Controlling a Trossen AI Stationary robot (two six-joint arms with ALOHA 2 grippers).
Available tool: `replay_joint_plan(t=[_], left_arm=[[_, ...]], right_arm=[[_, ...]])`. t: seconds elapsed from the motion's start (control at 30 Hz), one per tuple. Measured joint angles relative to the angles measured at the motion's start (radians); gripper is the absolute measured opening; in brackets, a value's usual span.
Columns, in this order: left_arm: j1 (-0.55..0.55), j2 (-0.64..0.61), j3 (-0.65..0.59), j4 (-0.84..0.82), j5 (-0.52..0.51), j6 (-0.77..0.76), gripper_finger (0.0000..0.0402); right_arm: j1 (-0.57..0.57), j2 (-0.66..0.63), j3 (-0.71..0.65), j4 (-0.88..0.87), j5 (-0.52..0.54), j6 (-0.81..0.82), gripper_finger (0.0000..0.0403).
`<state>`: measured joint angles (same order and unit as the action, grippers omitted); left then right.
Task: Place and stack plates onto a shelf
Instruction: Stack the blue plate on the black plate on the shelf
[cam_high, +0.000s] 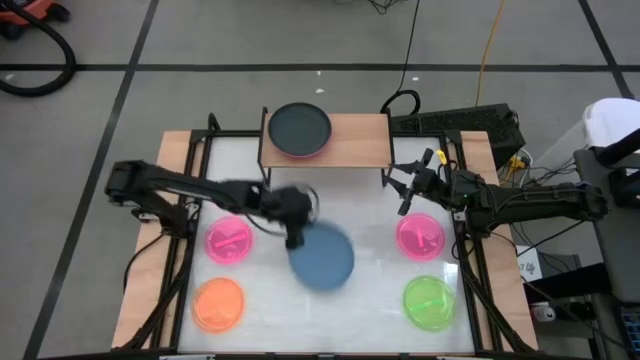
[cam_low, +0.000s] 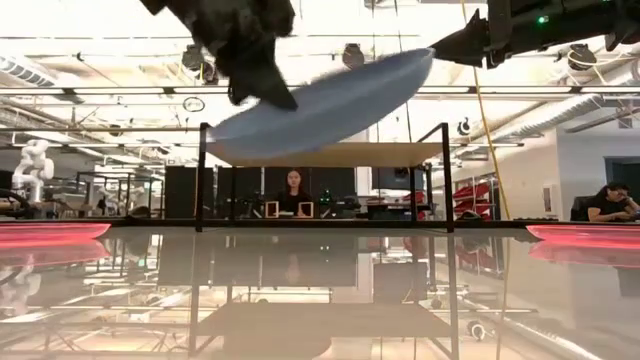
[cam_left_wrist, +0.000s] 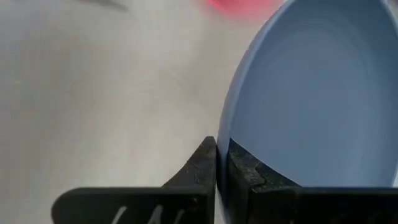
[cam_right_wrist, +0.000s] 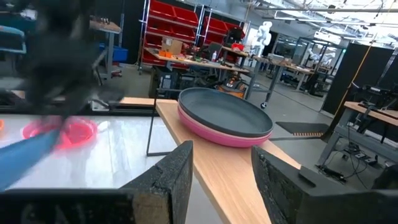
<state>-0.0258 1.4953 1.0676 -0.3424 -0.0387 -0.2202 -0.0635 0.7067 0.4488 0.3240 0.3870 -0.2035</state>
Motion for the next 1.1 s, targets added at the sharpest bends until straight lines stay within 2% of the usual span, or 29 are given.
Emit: replay_joint_plan(t=[0.13, 0.2, 0.27, 0.5, 0.67, 0.8, 0.97, 1.1], left_arm=[[0.093, -0.125, 0.001, 0.005, -0.281, -0.015, 0.001], [0.154, -0.18, 0.001, 0.013, -0.36, -0.018, 0.001], [0.226, -0.224, 0.001, 0.027, -0.392, -0.01, 0.001], [0.482, -0.286, 0.0, 0.104, -0.389, 0.0, 0.0013], [0.628, -0.276, 0.0, 0.091, -0.314, -0.011, 0.0021], [0.678, -0.269, 0.0, 0.06, -0.242, -0.05, 0.0024], [0.68, -0.27, 0.0, 0.069, -0.236, -0.063, 0.003], [0.678, -0.27, 0.0, 0.072, -0.22, -0.024, 0.0057]], right_arm=[[0.0, 0.0, 0.0, 0.0, 0.0, -0.002, 0.0144], [0.0, 0.0, 0.0, 0.0, 0.0, -0.002, 0.0144], [0.0, 0.0, 0.0, 0.0, 0.0, -0.002, 0.0144], [0.0, 0.0, 0.0, 0.001, 0.0, -0.003, 0.0144], [0.0, 0.0, 0.0, 0.001, 0.0, -0.018, 0.0144], [0.0, 0.0, 0.0, 0.001, 0.0, -0.021, 0.0144], [0.0, 0.0, 0.0, 0.0, 0.002, -0.032, 0.0144], [0.0, 0.0, 0.0, 0.0, 0.002, -0.044, 0.0144]])
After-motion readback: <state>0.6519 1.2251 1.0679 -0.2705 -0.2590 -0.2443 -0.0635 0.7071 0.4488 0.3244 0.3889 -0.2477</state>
